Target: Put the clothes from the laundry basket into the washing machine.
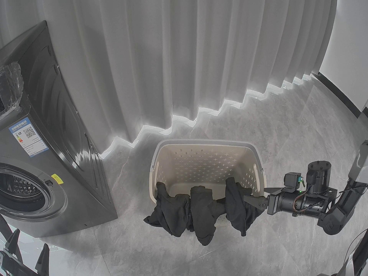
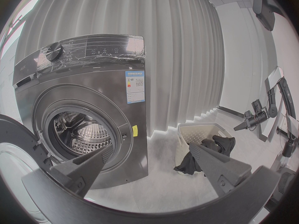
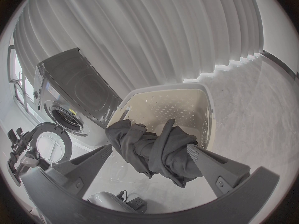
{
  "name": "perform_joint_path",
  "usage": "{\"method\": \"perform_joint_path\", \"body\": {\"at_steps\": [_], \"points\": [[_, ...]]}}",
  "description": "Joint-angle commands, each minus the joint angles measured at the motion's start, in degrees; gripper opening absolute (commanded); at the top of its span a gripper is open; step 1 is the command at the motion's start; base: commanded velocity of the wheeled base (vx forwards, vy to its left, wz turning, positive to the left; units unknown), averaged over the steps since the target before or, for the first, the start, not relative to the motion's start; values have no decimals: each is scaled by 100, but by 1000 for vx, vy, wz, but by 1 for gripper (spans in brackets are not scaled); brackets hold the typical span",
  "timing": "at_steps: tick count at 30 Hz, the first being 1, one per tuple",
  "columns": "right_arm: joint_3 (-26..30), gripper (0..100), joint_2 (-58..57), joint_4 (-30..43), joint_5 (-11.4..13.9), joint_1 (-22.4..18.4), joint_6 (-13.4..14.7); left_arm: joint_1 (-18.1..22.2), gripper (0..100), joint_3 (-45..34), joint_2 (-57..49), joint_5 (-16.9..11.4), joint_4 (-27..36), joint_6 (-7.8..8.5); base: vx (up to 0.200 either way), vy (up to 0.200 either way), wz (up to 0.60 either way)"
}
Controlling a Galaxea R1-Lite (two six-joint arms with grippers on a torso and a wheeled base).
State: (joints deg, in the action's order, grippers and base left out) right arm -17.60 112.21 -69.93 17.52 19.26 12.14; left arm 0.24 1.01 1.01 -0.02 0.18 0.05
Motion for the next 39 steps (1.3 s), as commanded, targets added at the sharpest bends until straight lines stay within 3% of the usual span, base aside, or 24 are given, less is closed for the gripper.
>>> {"method": "perform_joint_path", "body": {"at_steps": [1, 13, 19, 39], "points": [[-77, 100, 723, -188, -3, -1, -10, 2, 100, -101, -101, 2, -1, 4, 200, 0, 0], [-411, 100, 1277, -206, -12, 25, -36, 2, 100, -101, -101, -6, 8, 4, 17, 0, 0], [-595, 100, 1725, -338, -222, 60, -353, 2, 100, -101, -101, -6, -1, 4, 0, 0, 0], [-604, 100, 1953, -645, -222, 174, -827, 2, 100, -101, -101, 2, -1, 4, 0, 0, 0]]}}
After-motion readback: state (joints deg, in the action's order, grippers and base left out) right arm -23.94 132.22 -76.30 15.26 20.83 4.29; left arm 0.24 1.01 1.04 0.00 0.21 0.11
